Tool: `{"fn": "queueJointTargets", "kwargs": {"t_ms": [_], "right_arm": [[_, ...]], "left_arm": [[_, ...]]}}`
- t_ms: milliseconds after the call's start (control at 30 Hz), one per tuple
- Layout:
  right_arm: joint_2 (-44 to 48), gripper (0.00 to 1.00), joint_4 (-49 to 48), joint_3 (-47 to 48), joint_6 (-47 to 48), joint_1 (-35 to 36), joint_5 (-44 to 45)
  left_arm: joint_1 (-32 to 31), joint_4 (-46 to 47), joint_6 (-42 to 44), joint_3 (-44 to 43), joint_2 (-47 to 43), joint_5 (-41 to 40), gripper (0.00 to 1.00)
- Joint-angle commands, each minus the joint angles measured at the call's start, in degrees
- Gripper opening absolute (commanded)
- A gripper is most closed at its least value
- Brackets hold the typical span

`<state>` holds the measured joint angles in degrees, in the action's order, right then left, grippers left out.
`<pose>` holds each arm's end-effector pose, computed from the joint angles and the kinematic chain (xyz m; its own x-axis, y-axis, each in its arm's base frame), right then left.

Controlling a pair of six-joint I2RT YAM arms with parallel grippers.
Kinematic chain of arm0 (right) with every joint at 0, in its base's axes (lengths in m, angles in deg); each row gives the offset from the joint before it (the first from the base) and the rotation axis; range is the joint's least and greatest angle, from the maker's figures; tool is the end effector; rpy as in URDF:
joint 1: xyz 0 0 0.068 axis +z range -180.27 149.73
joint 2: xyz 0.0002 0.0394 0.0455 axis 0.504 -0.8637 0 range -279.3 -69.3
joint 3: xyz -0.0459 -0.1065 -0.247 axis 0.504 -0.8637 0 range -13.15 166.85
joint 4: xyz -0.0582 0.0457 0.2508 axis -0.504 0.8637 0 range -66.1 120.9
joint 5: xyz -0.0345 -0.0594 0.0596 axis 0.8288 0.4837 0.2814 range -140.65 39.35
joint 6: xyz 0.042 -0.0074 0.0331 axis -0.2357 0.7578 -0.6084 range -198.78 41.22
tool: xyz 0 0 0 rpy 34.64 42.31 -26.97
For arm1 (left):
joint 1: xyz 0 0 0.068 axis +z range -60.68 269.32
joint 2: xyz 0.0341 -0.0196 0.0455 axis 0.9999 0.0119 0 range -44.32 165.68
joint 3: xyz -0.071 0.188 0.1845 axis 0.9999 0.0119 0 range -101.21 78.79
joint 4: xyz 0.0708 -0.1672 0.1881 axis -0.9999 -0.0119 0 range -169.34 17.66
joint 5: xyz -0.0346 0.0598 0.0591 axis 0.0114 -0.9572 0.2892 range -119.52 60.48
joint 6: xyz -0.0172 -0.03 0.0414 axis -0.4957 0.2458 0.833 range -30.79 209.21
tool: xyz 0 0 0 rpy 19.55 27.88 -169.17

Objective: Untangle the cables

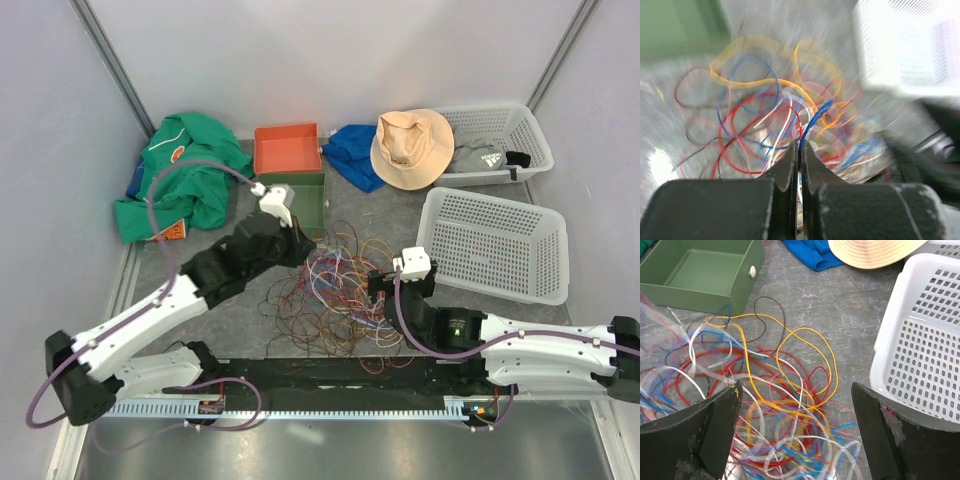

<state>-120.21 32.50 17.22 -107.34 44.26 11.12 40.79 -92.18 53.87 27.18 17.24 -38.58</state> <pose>0.0792 0.1684 0.2443 -0.2340 0.0026 -0.9722 -0.1580 0.9866 0.0407 0.1637 -0.1767 0.3082 -0.6440 -0.1338 -0.7532 0.3396 0.8323 -0.4382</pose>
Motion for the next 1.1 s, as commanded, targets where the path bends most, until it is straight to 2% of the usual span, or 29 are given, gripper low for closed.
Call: {"fn": "queueJointTargets", "kwargs": {"t_ms": [0,233,333,500,633,867,1067], "right_arm": [[0.11,0.98,-0.16,4.25,1.92,0.18,1.59],[-0.33,0.98,-2.0,8.04,3.94,0.1,-0.95],[1.25,0.98,-5.95,8.48,6.22,0.1,-2.97],[3.1,0.98,-18.78,7.6,11.49,0.1,-11.67],[-1.27,0.98,-25.2,7.86,13.79,0.1,-16.16],[-7.18,0.98,-29.78,10.24,14.49,0.01,-19.67],[-9.46,0.98,-31.71,10.15,14.49,0.01,-21.7]], "left_arm": [[-0.16,-8.01,7.64,-13.21,-5.57,-7.63,0.02],[-0.16,-14.79,13.35,-26.68,-5.75,-10.54,0.02],[-0.16,-16.02,14.67,-30.03,-4.53,-8.96,0.02],[-0.16,-16.99,15.12,-32.23,-2.5,-7.38,0.02],[-0.07,-17.17,15.03,-34.25,-1.62,-6.41,0.02],[-0.16,-19.8,16.08,-47.59,0.75,-3.6,0.02],[-0.07,-20.86,16.08,-48.41,1.72,-2.55,0.02]]}}
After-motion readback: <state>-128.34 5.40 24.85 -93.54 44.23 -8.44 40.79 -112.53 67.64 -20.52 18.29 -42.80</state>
